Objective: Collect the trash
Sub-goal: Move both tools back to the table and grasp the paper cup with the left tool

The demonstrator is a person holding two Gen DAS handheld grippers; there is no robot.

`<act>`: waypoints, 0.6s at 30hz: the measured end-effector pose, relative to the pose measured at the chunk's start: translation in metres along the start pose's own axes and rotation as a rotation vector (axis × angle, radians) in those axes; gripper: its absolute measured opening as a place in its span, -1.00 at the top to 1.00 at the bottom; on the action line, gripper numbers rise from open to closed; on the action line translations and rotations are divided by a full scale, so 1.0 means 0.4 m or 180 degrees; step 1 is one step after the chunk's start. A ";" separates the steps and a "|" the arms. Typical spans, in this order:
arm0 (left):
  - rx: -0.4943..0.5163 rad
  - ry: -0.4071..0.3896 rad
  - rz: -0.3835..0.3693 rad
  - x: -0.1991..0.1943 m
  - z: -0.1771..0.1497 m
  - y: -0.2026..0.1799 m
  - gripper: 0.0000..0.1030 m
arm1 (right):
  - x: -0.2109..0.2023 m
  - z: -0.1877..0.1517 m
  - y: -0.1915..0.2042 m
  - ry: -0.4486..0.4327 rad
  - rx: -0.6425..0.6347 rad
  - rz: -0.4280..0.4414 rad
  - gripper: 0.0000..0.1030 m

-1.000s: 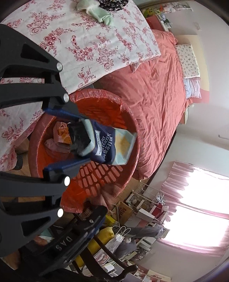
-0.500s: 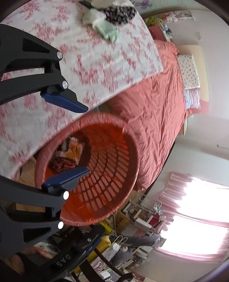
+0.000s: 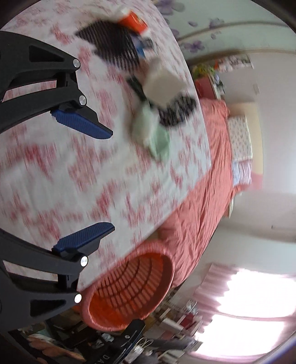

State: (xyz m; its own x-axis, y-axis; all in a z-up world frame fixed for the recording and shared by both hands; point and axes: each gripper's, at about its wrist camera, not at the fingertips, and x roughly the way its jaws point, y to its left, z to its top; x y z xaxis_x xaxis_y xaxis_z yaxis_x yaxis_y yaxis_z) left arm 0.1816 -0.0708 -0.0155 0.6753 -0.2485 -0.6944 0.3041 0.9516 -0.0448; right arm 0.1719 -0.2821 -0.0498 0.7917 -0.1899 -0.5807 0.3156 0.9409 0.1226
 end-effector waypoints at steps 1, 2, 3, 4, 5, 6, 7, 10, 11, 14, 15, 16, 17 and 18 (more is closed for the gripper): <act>-0.0057 -0.0008 0.0063 -0.009 -0.006 0.034 -0.45 | 0.001 -0.002 0.027 0.0020 -0.0055 0.0046 -0.05; -0.0094 -0.0012 0.0110 -0.017 -0.011 0.056 -0.45 | 0.001 -0.004 0.054 0.0034 -0.0107 0.0084 -0.05; -0.0130 -0.0013 0.0149 -0.023 -0.015 0.077 -0.45 | 0.000 -0.006 0.076 0.0045 -0.0152 0.0116 -0.05; -0.0192 -0.0019 0.0200 -0.032 -0.020 0.109 -0.45 | 0.001 -0.010 0.105 0.0062 -0.0204 0.0156 -0.05; -0.0250 -0.0029 0.0248 -0.040 -0.025 0.138 -0.45 | 0.002 -0.013 0.131 0.0078 -0.0246 0.0198 -0.05; -0.0300 -0.0039 0.0298 -0.047 -0.029 0.164 -0.45 | 0.004 -0.017 0.160 0.0101 -0.0296 0.0247 -0.05; -0.0362 -0.0053 0.0375 -0.055 -0.035 0.198 -0.45 | 0.006 -0.021 0.184 0.0119 -0.0337 0.0286 -0.05; -0.0556 -0.0079 0.0592 -0.077 -0.054 0.302 -0.45 | 0.009 -0.035 0.248 0.0166 -0.0451 0.0381 -0.05; -0.0610 -0.0083 0.0648 -0.083 -0.059 0.331 -0.45 | 0.011 -0.040 0.273 0.0185 -0.0495 0.0419 -0.05; -0.0803 -0.0107 0.0805 -0.096 -0.071 0.415 -0.45 | 0.015 -0.055 0.329 0.0228 -0.0598 0.0503 -0.05; -0.0885 -0.0124 0.0846 -0.101 -0.074 0.447 -0.45 | 0.018 -0.060 0.341 0.0240 -0.0621 0.0522 -0.05; -0.0944 -0.0147 0.0861 -0.105 -0.076 0.470 -0.45 | 0.021 -0.064 0.357 0.0258 -0.0654 0.0545 -0.05; -0.0988 -0.0165 0.0872 -0.107 -0.076 0.488 -0.45 | 0.024 -0.069 0.371 0.0274 -0.0682 0.0562 -0.05; -0.1023 -0.0175 0.0883 -0.108 -0.076 0.502 -0.45 | 0.028 -0.072 0.382 0.0290 -0.0704 0.0574 -0.05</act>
State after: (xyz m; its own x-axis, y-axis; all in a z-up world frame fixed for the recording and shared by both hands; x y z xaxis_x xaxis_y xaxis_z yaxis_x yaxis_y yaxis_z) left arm 0.1930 0.1365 -0.0165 0.7394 0.0238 -0.6728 -0.1131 0.9896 -0.0893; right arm 0.2137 -0.1325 -0.0608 0.7713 0.0026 -0.6365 0.0445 0.9973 0.0580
